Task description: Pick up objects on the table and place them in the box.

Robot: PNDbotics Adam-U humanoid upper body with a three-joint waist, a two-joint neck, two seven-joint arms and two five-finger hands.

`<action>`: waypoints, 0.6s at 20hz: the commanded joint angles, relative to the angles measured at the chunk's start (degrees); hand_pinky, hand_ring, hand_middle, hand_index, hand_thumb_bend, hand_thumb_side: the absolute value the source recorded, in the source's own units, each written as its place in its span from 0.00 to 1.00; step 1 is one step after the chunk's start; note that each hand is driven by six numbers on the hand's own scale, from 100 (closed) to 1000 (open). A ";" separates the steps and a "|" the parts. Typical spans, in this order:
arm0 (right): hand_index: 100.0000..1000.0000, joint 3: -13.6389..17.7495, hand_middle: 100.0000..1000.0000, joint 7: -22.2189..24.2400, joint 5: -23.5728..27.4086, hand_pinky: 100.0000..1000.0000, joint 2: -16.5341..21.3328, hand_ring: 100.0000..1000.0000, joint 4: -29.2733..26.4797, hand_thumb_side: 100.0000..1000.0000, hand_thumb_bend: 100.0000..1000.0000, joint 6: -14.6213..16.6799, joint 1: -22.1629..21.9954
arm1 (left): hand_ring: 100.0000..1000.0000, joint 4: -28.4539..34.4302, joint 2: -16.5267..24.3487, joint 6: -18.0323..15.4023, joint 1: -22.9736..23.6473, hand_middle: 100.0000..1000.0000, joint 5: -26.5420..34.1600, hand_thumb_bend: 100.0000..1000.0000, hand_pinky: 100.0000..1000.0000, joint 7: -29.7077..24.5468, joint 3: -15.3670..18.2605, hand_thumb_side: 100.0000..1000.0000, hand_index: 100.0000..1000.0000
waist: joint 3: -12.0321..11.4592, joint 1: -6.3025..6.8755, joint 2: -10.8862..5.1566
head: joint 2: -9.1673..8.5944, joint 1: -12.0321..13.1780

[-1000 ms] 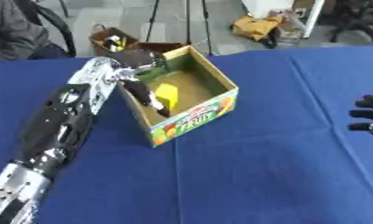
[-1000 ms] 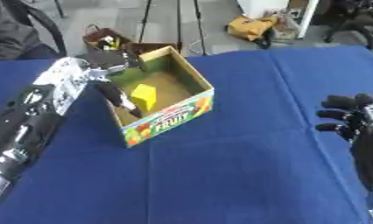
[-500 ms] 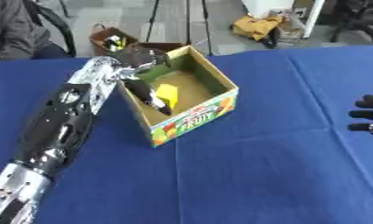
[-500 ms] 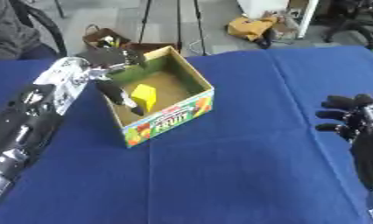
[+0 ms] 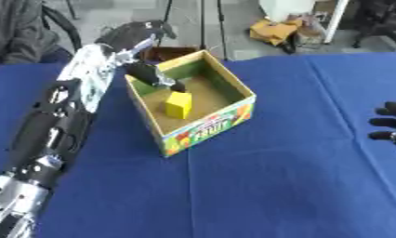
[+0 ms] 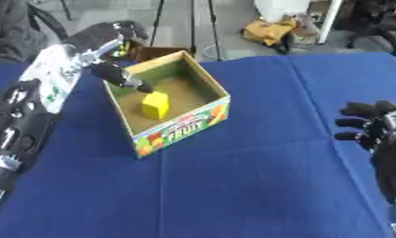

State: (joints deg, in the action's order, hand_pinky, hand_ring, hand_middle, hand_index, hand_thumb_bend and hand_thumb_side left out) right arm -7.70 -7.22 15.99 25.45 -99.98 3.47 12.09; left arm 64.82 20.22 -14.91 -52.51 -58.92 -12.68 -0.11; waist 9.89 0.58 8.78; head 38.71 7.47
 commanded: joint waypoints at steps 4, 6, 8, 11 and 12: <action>0.76 0.98 0.67 -0.35 0.10 0.58 0.82 0.69 -0.40 1.00 0.00 0.21 0.18 | 0.85 9.35 0.36 4.89 4.38 0.83 5.58 0.96 0.81 5.56 5.78 0.90 0.84 | -0.52 -0.31 -1.16 | -0.46 -0.51; 0.76 1.06 0.67 -0.41 0.08 0.58 0.81 0.69 -0.36 1.00 0.00 0.23 0.15 | 0.83 11.61 -0.21 6.75 6.45 0.82 7.44 0.87 0.77 7.41 6.41 0.95 0.83 | -0.83 -0.31 -1.10 | -0.58 -0.74; 0.76 1.19 0.67 -0.52 0.05 0.58 0.79 0.69 -0.28 1.00 0.00 0.26 0.09 | 0.81 13.15 -1.07 8.54 9.12 0.80 9.23 0.83 0.75 9.21 8.09 0.98 0.81 | -1.16 -0.28 -1.06 | -0.66 -0.90; 0.76 1.28 0.67 -0.63 0.02 0.58 0.81 0.68 -0.17 1.00 0.00 0.30 -0.02 | 0.80 15.09 -1.54 11.19 13.25 0.79 11.88 0.78 0.73 11.86 8.60 0.99 0.81 | -1.40 -0.11 -1.09 | -0.71 -1.11; 0.76 1.29 0.67 -0.65 0.01 0.58 0.82 0.68 -0.12 1.00 0.00 0.30 -0.08 | 0.80 15.62 -1.64 12.03 14.60 0.79 12.73 0.78 0.73 12.70 8.62 0.99 0.81 | -1.47 -0.05 -1.13 | -0.69 -1.17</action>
State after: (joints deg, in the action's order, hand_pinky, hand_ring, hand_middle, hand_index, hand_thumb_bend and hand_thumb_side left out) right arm -7.05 -7.67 15.99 25.42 -99.66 3.64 11.58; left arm 78.58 18.00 -3.80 -37.27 -47.41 -1.15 7.69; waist 8.42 0.63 8.64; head 38.64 6.47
